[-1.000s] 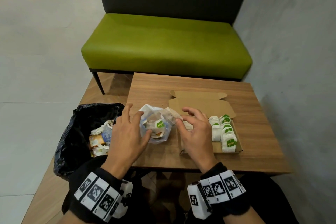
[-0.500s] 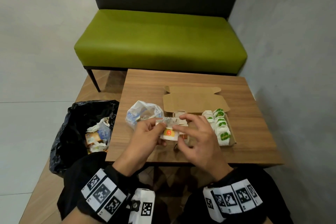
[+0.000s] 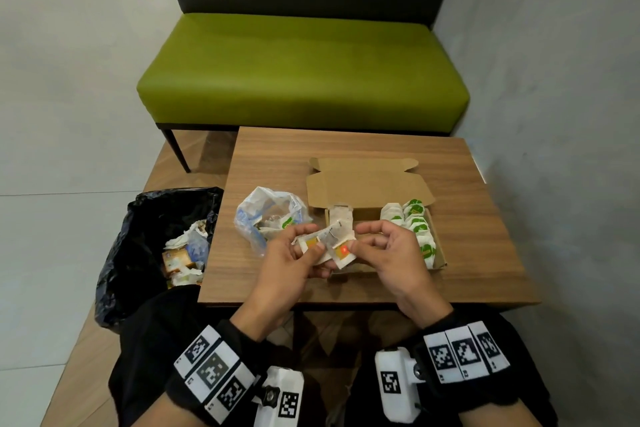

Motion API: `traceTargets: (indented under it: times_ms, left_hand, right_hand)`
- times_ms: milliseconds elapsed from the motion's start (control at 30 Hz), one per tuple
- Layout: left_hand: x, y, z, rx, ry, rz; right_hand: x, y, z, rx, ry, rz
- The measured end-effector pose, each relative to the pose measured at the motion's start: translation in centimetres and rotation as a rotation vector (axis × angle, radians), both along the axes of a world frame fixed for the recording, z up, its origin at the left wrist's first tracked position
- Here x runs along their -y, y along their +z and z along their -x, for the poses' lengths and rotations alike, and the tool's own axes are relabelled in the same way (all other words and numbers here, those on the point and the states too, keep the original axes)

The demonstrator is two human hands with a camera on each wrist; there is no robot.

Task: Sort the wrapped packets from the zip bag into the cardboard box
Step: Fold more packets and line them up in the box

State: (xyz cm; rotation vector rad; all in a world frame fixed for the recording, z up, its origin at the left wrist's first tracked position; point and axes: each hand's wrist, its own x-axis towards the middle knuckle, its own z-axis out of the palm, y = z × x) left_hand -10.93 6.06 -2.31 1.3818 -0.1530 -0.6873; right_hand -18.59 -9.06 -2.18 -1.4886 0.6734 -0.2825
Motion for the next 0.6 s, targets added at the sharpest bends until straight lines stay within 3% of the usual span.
traceTargets:
  times_ms: [167, 300, 433, 500, 600]
  left_hand:
    - [-0.5, 0.0, -0.7, 0.162, 0.060, -0.167]
    - [-0.6, 0.0, -1.2, 0.332, -0.028, -0.292]
    - [-0.5, -0.1, -0.7, 0.430, -0.267, -0.330]
    - [-0.5, -0.2, -0.2, 0.446, -0.398, -0.332]
    - [-0.3, -0.5, 0.4, 0.496, -0.384, -0.325]
  right_hand:
    - [2.5, 1.1, 0.1, 0.038, 0.084, 0.209]
    - [4.3, 3.3, 0.2, -0.062, 0.453, 0.324]
    - [4.7, 4.4, -0.5, -0.207, 0.771, 0.397]
    - [4.5, 4.0, -0.9, -0.193, 0.775, 0.400]
    - [3.9, 3.0, -1.2, -0.120, 0.634, 0.362]
